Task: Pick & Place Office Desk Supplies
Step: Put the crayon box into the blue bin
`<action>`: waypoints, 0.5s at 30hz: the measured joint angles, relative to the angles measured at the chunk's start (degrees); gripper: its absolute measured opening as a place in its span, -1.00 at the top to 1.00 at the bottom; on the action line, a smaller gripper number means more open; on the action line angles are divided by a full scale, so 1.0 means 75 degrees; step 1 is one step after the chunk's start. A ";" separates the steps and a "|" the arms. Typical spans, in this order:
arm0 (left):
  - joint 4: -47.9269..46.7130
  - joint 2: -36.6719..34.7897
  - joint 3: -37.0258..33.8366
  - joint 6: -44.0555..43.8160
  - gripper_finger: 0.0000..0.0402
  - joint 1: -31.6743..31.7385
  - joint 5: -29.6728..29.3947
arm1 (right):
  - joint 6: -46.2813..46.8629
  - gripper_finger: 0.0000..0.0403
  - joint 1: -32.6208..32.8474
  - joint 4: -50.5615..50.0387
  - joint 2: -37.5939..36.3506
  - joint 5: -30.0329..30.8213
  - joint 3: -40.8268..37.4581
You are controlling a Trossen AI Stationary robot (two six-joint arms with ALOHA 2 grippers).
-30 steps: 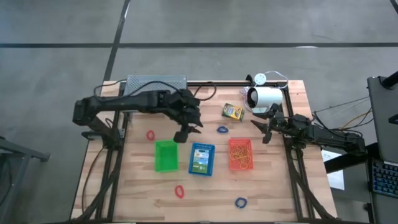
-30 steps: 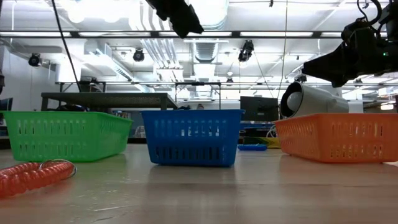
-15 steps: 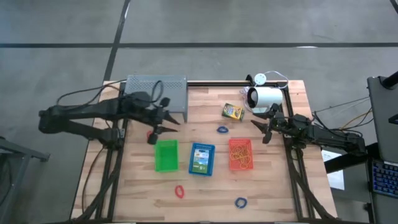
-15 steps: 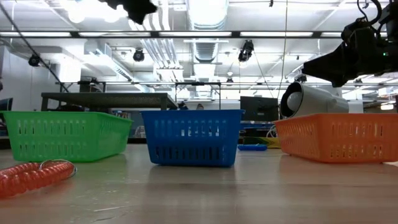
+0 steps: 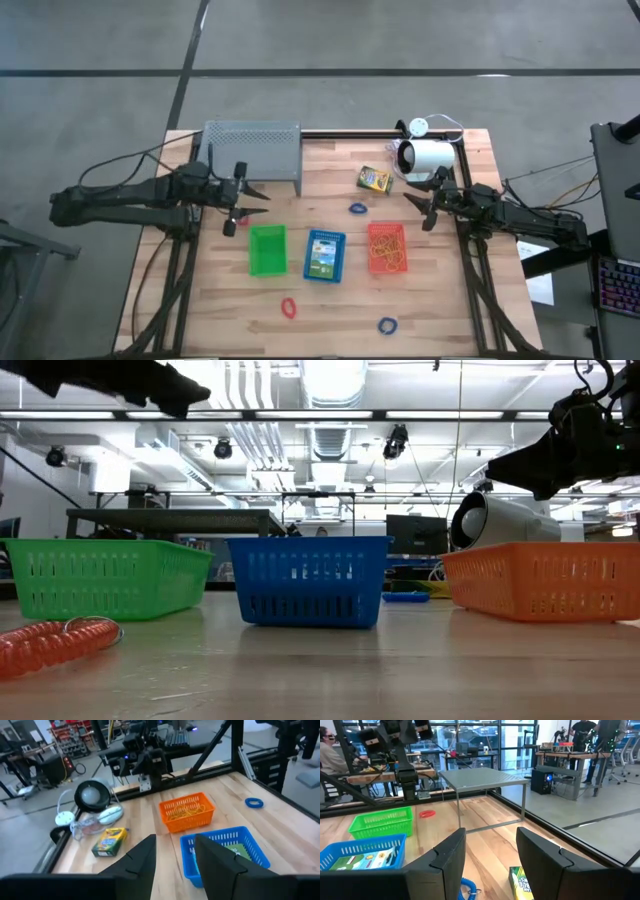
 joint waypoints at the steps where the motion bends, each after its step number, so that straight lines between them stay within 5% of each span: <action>1: 0.0095 -0.0084 -0.0168 -0.0120 0.31 0.0000 -0.0004 | -0.0010 0.14 0.0002 0.0000 0.0000 0.0000 0.0000; 15: 0.3123 -0.0504 -0.2393 -0.0606 0.31 0.0003 0.0002 | -0.0012 0.14 0.0002 0.0000 0.0000 0.0000 0.0000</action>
